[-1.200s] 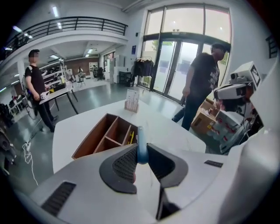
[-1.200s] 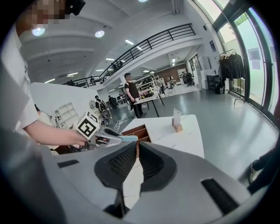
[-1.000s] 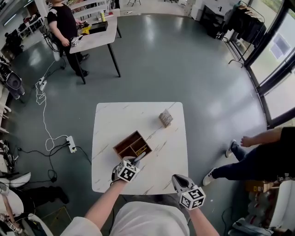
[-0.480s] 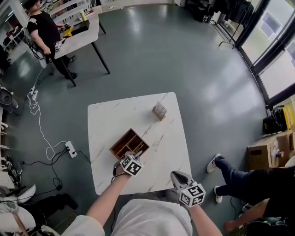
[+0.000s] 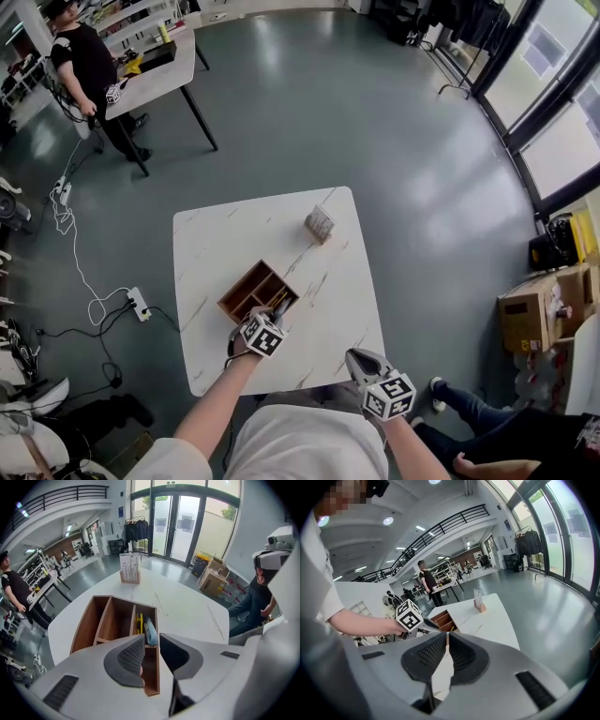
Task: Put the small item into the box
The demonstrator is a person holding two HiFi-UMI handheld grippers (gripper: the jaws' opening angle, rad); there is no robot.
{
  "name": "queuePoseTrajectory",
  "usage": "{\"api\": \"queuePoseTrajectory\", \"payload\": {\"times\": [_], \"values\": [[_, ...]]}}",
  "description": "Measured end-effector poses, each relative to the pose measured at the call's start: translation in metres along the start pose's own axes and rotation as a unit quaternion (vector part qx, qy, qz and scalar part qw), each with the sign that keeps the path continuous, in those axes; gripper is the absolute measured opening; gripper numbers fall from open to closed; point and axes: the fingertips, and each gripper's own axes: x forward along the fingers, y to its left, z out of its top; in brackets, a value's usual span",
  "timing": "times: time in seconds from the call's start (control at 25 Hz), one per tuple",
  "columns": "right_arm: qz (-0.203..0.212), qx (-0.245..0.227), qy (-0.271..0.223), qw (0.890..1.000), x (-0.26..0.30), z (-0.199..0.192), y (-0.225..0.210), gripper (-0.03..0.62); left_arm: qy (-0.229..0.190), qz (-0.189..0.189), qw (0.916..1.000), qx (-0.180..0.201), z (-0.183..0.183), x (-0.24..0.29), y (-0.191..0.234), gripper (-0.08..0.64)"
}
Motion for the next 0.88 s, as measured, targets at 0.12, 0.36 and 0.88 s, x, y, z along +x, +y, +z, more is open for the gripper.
{"api": "queuePoseTrajectory", "payload": {"times": [0.12,0.36,0.88], "values": [[0.006,-0.005,0.001,1.0,0.001,0.002,0.002,0.035,-0.014,-0.001,0.9998,-0.013,-0.002,-0.006,-0.003,0.106],[0.021,-0.026,0.003,0.999,0.005,0.014,0.016,0.035,-0.063,-0.005,0.9967,-0.05,-0.005,-0.035,-0.008,0.064],[0.095,-0.081,0.009,0.992,-0.012,0.029,0.004,0.035,-0.178,0.042,0.9705,-0.158,0.005,-0.1,-0.042,0.014]]}}
